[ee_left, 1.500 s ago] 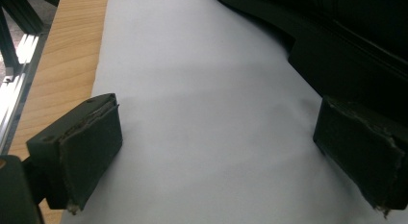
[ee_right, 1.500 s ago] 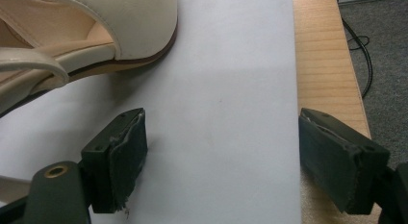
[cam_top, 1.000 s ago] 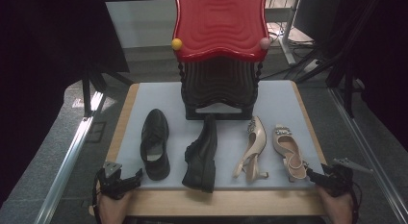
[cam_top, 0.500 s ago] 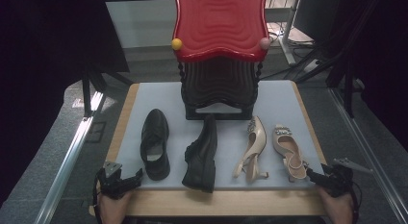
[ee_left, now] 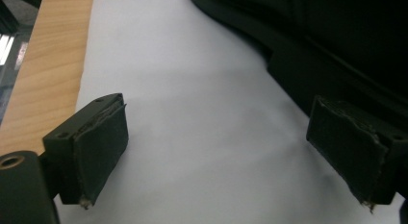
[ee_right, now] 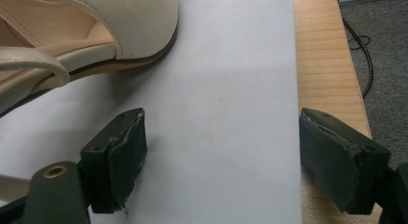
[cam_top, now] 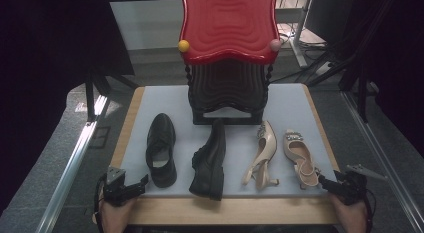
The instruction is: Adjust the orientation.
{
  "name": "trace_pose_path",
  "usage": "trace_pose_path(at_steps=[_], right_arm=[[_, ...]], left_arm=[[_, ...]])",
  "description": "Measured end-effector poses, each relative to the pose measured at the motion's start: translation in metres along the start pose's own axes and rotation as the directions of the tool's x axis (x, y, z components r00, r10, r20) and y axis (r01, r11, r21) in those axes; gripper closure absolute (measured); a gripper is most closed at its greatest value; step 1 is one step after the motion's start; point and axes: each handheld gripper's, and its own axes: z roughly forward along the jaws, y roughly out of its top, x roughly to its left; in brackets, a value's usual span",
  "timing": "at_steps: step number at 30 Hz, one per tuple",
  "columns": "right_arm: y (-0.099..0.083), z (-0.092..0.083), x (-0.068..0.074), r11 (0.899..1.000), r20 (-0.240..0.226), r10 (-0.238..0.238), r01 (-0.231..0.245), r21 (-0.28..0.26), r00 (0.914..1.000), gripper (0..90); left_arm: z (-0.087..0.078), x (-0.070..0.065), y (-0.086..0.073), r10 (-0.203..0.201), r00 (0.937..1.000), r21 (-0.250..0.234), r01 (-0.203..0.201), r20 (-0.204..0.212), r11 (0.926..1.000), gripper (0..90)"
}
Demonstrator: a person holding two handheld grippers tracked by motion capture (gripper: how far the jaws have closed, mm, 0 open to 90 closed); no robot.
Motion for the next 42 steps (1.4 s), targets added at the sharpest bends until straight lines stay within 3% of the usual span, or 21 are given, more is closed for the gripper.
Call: trace_pose_path(at_steps=[6, 9, 17, 21, 26, 35, 42], right_arm=[[0.0, 0.0, 0.0, 1.0, 0.0, 0.001, -0.001, -0.001, 1.0, 18.3], [0.0, 0.0, 0.0, 1.0, 0.0, 0.002, -0.002, -0.001, 1.0, 18.3], [0.0, 0.0, 0.0, 1.0, 0.001, 0.004, -0.004, 0.0, 1.0, 18.2], [0.0, 0.0, 0.0, 1.0, 0.001, 0.004, -0.004, 0.0, 1.0, 18.2], [0.0, 0.0, 0.0, 1.0, 0.0, 0.008, -0.008, -0.002, 1.0, 18.2], [0.0, 0.0, -0.001, 1.0, -0.003, 0.012, -0.012, -0.003, 0.9999, 18.2], [0.0, -0.001, -0.001, 1.0, -0.008, 0.015, -0.015, -0.004, 0.9998, 18.2]], left_arm=[[-0.006, 0.001, 0.009, 0.001, 0.9991, -0.014, -0.001, 0.042, 0.9999, 13.6], [-0.009, 0.002, 0.015, 0.026, 0.9984, -0.014, -0.025, 0.051, 0.9996, 18.3], [-0.018, 0.002, 0.039, 0.041, 0.9905, -0.016, -0.039, 0.131, 0.9991, 35.1], [-0.022, 0.001, 0.05, 0.049, 0.9913, -0.019, -0.047, 0.122, 0.9987, 40.0], [-0.03, -0.001, 0.067, 0.073, 0.9864, -0.041, -0.067, 0.147, 0.9969, 51.1], [-0.034, -0.008, 0.086, 0.098, 0.9826, -0.045, -0.092, 0.158, 0.9948, 53.8], [-0.02, -0.013, 0.095, 0.081, 0.9809, -0.009, -0.081, 0.177, 0.9967, 53.3]])
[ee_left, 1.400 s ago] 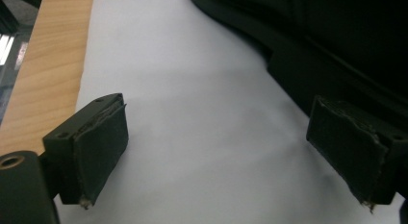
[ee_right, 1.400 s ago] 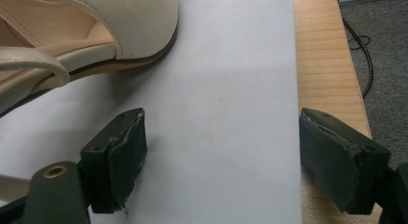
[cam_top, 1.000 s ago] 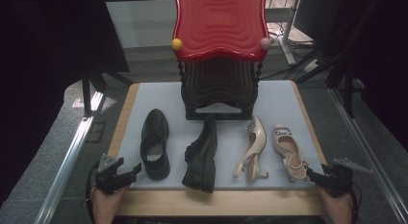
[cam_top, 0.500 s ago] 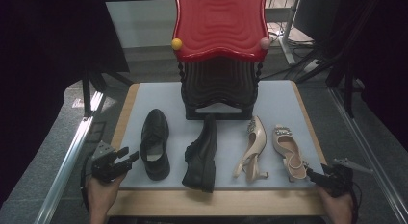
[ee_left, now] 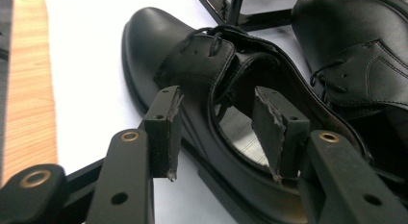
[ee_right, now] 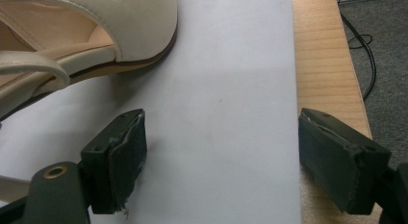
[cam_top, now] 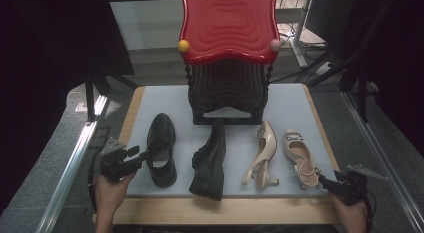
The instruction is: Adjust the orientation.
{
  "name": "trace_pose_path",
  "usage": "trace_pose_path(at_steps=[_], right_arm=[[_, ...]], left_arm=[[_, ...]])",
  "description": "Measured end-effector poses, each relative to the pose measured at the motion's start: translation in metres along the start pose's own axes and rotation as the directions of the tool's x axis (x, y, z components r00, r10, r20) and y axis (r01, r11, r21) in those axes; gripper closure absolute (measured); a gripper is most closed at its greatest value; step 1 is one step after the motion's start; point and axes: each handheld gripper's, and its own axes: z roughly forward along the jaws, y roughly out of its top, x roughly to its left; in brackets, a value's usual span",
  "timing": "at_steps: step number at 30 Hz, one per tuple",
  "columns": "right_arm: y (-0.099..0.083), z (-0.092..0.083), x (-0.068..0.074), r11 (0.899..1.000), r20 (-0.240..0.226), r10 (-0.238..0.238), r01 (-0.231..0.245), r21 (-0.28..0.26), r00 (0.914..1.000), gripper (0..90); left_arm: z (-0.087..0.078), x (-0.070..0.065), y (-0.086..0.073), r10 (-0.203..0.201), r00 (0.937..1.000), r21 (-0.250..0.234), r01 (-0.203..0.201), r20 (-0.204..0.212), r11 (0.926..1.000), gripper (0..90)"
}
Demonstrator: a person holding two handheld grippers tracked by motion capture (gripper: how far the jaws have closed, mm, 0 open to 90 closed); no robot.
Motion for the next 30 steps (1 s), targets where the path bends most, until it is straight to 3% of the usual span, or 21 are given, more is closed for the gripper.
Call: trace_pose_path(at_steps=[5, 13, 14, 17, 22, 24, 30], right_arm=[[0.0, 0.0, 0.0, 1.0, -0.001, 0.004, -0.004, -0.003, 1.0, 18.2], [0.0, 0.0, -0.001, 1.0, -0.006, 0.008, -0.008, -0.005, 1.0, 18.2], [0.0, 0.0, -0.001, 1.0, -0.006, 0.008, -0.008, -0.006, 0.9999, 18.2], [0.0, 0.0, -0.001, 1.0, -0.006, 0.007, -0.007, -0.005, 1.0, 18.2], [0.0, 0.0, -0.002, 1.0, -0.009, 0.009, -0.009, -0.006, 0.9999, 18.2], [0.0, 0.0, -0.002, 1.0, -0.011, 0.011, -0.011, -0.006, 0.9999, 18.2], [0.0, 0.0, -0.002, 1.0, -0.011, 0.012, -0.012, -0.007, 0.9999, 18.2]], left_arm=[[0.017, -0.001, 0.001, 0.013, 0.9997, 0.046, -0.012, -0.019, 0.9989, 50.2], [0.033, 0.001, 0.002, 0.006, 0.9988, 0.093, -0.001, -0.049, 0.9956, 58.1], [0.034, 0.002, 0.002, 0.001, 0.9985, 0.092, 0.004, -0.055, 0.9957, 63.0], [0.035, 0.003, 0.003, -0.016, 0.9981, 0.09, 0.021, -0.059, 0.9957, 65.3], [0.033, -0.002, 0.005, 0.01, 0.9952, 0.085, -0.002, -0.097, 0.9964, 71.8], [0.031, -0.002, 0.005, 0.024, 0.9906, 0.076, -0.014, -0.134, 0.997, 77.4], [0.03, 0.001, 0.002, 0.024, 0.987, 0.047, -0.017, -0.159, 0.9987, 83.5]])
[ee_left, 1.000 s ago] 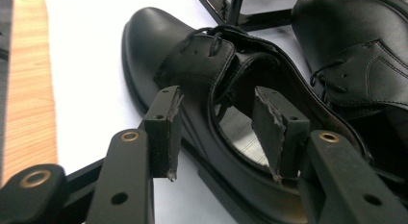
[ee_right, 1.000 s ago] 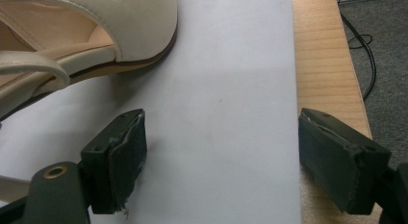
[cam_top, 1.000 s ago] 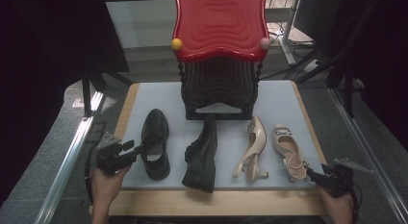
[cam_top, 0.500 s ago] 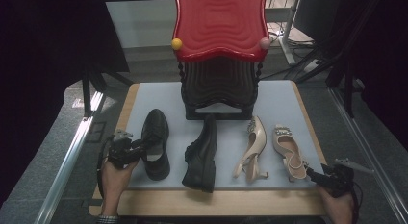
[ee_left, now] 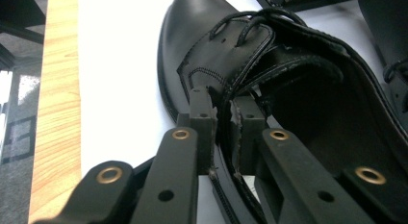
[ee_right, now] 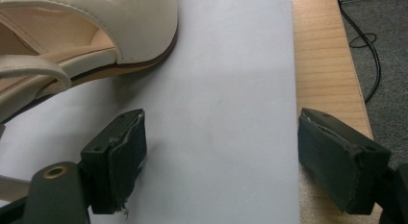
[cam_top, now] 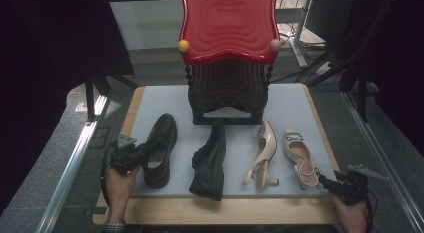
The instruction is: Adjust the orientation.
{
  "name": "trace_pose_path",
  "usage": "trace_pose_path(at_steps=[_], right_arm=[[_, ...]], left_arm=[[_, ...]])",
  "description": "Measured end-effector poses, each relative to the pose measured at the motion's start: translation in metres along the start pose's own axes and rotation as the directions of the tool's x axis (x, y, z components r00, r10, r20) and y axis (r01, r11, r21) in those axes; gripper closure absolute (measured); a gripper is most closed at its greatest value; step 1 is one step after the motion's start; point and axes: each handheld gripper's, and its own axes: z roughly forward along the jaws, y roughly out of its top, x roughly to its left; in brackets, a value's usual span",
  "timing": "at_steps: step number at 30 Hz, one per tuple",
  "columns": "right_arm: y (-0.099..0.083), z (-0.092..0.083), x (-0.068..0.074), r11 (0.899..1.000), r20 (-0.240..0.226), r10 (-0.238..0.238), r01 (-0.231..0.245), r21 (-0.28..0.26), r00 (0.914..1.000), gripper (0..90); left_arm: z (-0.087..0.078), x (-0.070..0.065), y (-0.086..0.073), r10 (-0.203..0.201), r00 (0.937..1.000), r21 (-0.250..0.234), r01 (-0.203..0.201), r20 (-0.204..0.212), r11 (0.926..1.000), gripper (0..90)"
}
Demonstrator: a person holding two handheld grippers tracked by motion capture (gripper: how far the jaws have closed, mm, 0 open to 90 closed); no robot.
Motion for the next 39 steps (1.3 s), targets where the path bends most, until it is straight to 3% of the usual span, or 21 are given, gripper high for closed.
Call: trace_pose_path(at_steps=[4, 8, 16, 20, 21, 23, 26, 29, 34, 35, 39], right_arm=[[0.0, 0.0, 0.0, 1.0, 0.001, -0.001, 0.001, 0.0, 1.0, 18.2], [0.0, 0.0, 0.0, 1.0, 0.0, 0.0, 0.0, 0.0, 1.0, 18.2], [0.0, 0.0, 0.0, 1.0, 0.001, 0.0, 0.0, 0.001, 1.0, 18.2], [0.0, 0.0, 0.0, 1.0, 0.001, 0.001, -0.001, 0.001, 1.0, 18.2], [0.0, 0.0, 0.0, 1.0, 0.001, 0.001, -0.001, 0.001, 1.0, 18.2], [0.0, 0.0, 0.0, 1.0, 0.001, 0.0, 0.0, 0.001, 1.0, 18.2], [0.0, 0.0, 0.0, 1.0, 0.001, 0.0, 0.0, 0.001, 1.0, 18.2], [0.0, 0.0, 0.0, 1.0, 0.001, 0.0, 0.0, 0.001, 1.0, 18.2], [0.0, 0.0, 0.001, 1.0, 0.002, 0.0, 0.0, 0.001, 1.0, 18.2], [0.0, 0.0, 0.001, 1.0, 0.003, 0.0, 0.0, 0.001, 1.0, 18.2], [0.0, 0.0, 0.001, 1.0, 0.002, 0.001, -0.001, 0.001, 1.0, 18.2]], left_arm=[[0.0, 0.003, -0.003, -0.015, 0.9999, -0.026, 0.015, 0.006, 0.9996, 84.8], [-0.001, 0.006, -0.005, -0.029, 0.9988, -0.053, 0.031, 0.039, 0.9981, 85.2], [-0.014, 0.004, -0.001, -0.022, 0.9972, -0.113, 0.03, 0.071, 0.9932, 85.3], [-0.023, 0.0, 0.001, 0.002, 0.9956, -0.149, 0.012, 0.093, 0.9888, 85.3], [-0.028, -0.003, 0.0, 0.033, 0.9932, -0.175, -0.013, 0.111, 0.9846, 85.3], [-0.03, -0.004, 0.0, 0.041, 0.9919, -0.178, -0.019, 0.12, 0.9839, 85.4], [-0.04, -0.01, 0.002, 0.087, 0.9839, -0.198, -0.055, 0.156, 0.9786, 85.4], [-0.044, -0.013, 0.003, 0.103, 0.9799, -0.203, -0.067, 0.171, 0.9769, 85.5], [-0.052, -0.018, 0.007, 0.122, 0.9685, -0.218, -0.074, 0.217, 0.9731, 85.5], [-0.053, -0.02, 0.01, 0.132, 0.9631, -0.224, -0.079, 0.234, 0.9714, 85.6], [-0.053, -0.028, 0.02, 0.152, 0.9562, -0.235, -0.092, 0.25, 0.9675, 85.6]])
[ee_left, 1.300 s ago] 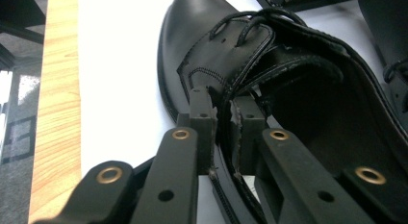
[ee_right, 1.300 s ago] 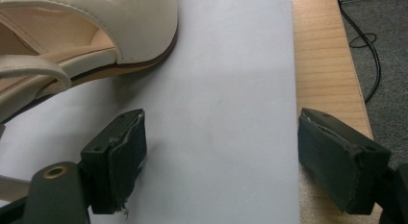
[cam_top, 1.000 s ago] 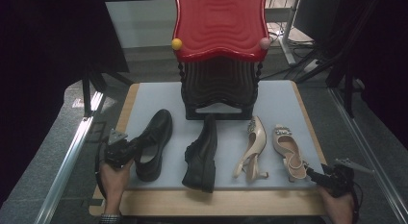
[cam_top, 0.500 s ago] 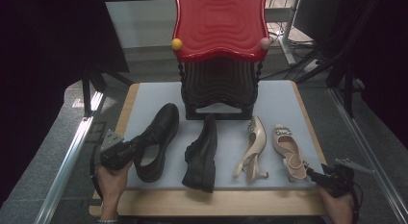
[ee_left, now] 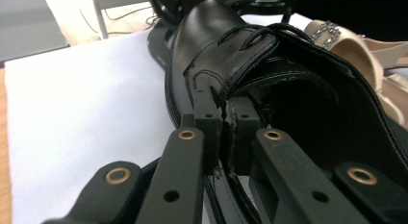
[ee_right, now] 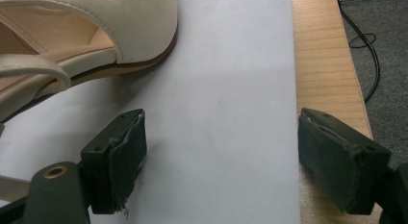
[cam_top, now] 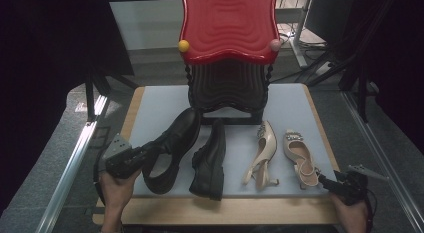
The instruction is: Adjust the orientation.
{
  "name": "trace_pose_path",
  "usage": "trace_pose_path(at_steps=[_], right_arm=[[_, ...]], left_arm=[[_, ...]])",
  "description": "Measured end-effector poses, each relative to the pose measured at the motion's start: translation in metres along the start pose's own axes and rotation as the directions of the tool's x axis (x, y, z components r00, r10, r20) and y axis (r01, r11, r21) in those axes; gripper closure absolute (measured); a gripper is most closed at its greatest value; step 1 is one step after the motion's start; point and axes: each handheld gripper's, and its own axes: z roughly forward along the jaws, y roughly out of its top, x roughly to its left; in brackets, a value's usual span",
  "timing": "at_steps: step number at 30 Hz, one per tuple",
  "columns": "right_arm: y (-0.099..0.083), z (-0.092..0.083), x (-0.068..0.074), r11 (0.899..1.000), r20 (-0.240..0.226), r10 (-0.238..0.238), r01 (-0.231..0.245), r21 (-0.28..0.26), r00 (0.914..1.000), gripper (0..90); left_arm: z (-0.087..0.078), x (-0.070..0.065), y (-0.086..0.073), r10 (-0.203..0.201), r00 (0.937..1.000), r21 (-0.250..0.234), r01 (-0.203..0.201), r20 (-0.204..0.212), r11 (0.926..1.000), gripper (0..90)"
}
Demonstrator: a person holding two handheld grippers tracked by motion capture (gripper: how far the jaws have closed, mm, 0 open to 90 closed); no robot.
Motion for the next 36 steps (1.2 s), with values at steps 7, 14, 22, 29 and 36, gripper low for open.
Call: trace_pose_path(at_steps=[7, 14, 22, 29, 36], right_arm=[[0.0, 0.0, -0.001, 1.0, -0.001, -0.002, 0.002, 0.0, 1.0, 18.2], [0.0, 0.0, -0.001, 1.0, -0.003, 0.0, 0.0, -0.001, 1.0, 18.2], [0.0, 0.0, -0.002, 1.0, -0.007, 0.003, -0.003, -0.003, 1.0, 18.2], [0.0, 0.0, -0.001, 1.0, -0.003, 0.0, 0.0, -0.001, 1.0, 18.2], [0.0, 0.0, -0.001, 1.0, -0.003, 0.0, 0.0, -0.001, 1.0, 18.2]], left_arm=[[0.014, -0.006, 0.015, 0.011, 0.9998, -0.012, -0.01, 0.016, 0.9999, 85.6], [0.035, -0.01, 0.034, 0.006, 0.9995, -0.039, -0.005, 0.031, 0.9992, 85.6], [0.065, -0.015, 0.053, -0.013, 0.9997, -0.076, 0.015, 0.021, 0.997, 85.7], [0.085, -0.017, 0.066, -0.027, 0.9996, -0.094, 0.026, -0.01, 0.9952, 85.6], [0.112, -0.014, 0.077, -0.091, 0.9951, -0.13, 0.086, -0.037, 0.9878, 85.6]])
